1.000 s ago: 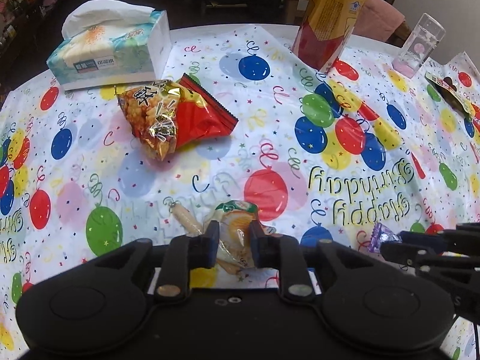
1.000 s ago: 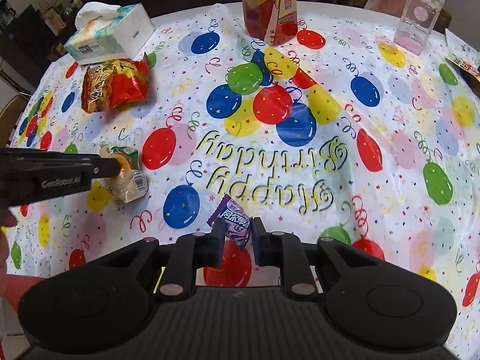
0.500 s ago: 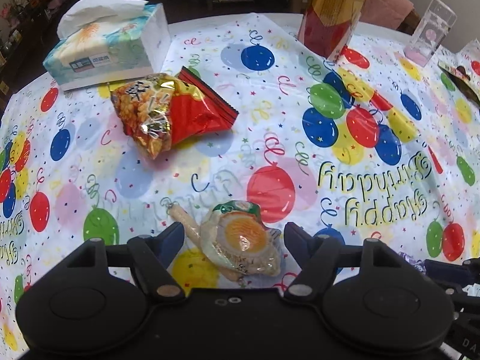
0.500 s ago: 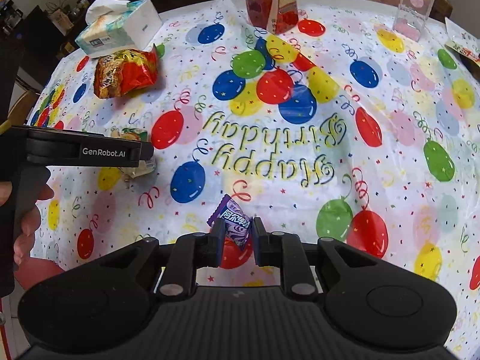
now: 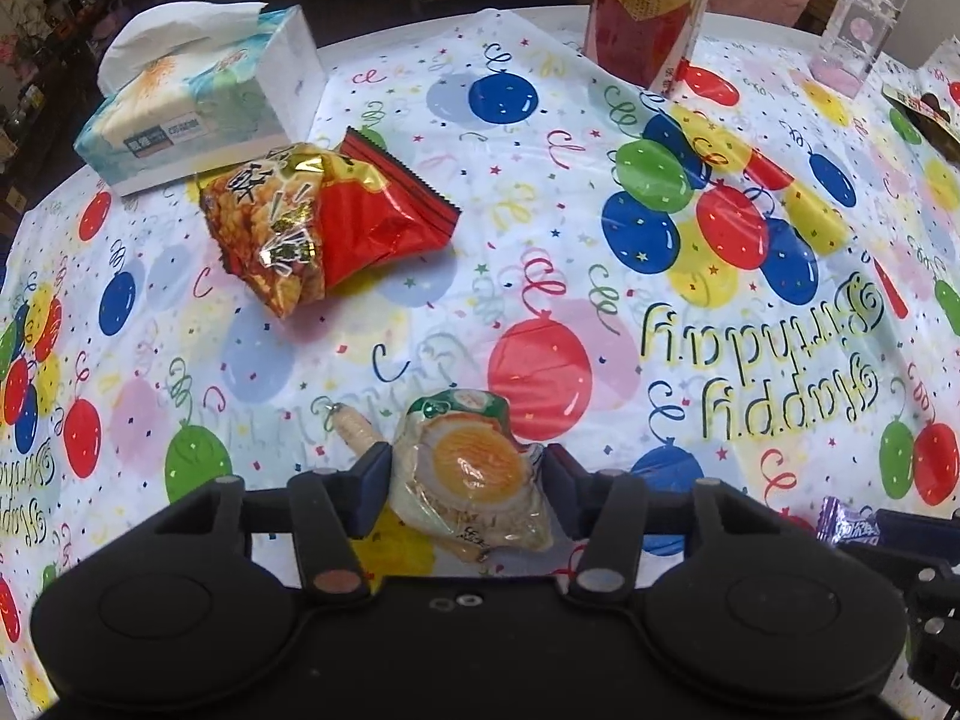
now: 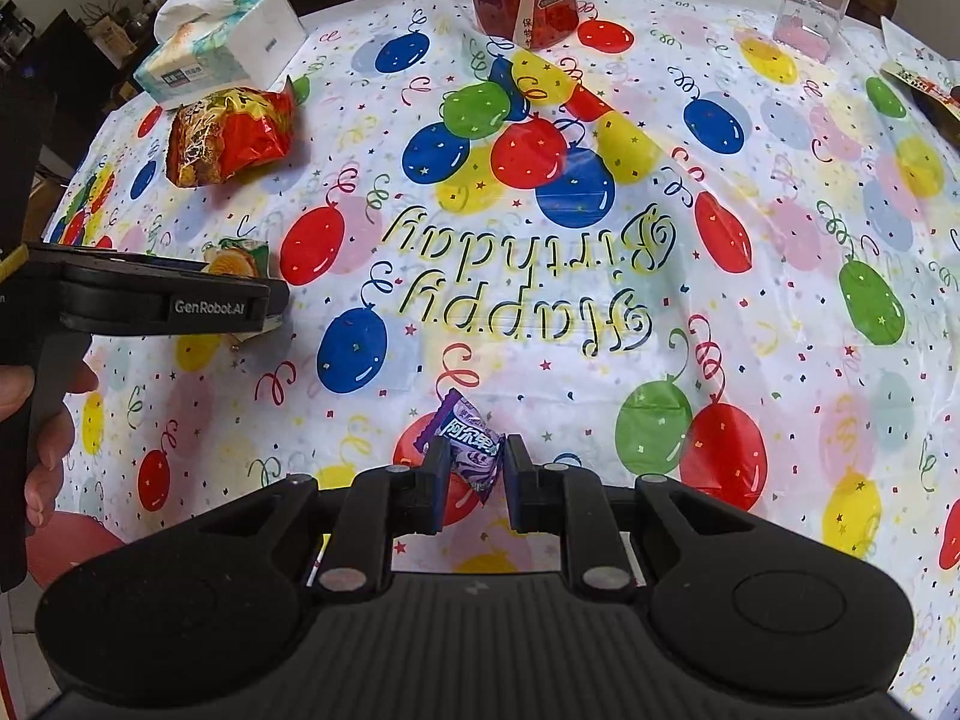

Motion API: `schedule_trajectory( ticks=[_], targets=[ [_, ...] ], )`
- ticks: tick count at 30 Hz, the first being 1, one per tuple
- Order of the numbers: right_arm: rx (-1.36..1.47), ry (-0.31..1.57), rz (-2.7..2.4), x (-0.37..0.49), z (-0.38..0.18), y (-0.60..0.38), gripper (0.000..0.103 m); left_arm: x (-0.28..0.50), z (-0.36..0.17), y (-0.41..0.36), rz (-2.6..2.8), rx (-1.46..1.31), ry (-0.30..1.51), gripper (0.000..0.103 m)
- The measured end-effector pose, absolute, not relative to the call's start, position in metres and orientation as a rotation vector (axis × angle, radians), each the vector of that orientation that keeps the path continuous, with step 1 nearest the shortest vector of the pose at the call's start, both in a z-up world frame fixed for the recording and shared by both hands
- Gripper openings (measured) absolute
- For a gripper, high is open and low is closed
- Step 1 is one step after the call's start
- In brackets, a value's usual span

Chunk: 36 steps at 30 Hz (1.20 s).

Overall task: Organize snacks
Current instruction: 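Grasp the round orange-faced snack with left tool while right tool grasps purple candy, then carry the orange snack and purple candy into the box and open both tools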

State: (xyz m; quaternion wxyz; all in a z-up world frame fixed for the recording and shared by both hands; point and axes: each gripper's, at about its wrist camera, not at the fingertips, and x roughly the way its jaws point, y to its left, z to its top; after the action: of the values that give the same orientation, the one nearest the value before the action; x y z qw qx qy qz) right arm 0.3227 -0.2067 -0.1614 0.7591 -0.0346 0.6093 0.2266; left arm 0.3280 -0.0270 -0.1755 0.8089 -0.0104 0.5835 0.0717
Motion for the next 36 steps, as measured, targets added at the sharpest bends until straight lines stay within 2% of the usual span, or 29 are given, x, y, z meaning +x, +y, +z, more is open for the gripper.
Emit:
schedule_trajectory(
  ticks=[13,36],
  targets=[
    [-0.041,1.317,0.503,0.305,-0.133,-0.216,0.018,0.297,-0.137,-0.002,0.113,-0.118,1.204,0.049],
    [-0.023,1.194,0.561,0.192,-0.033,-0.215,0.018,0.161,-0.046,0.011,-0.043,-0.161,1.084,0.050]
  ],
)
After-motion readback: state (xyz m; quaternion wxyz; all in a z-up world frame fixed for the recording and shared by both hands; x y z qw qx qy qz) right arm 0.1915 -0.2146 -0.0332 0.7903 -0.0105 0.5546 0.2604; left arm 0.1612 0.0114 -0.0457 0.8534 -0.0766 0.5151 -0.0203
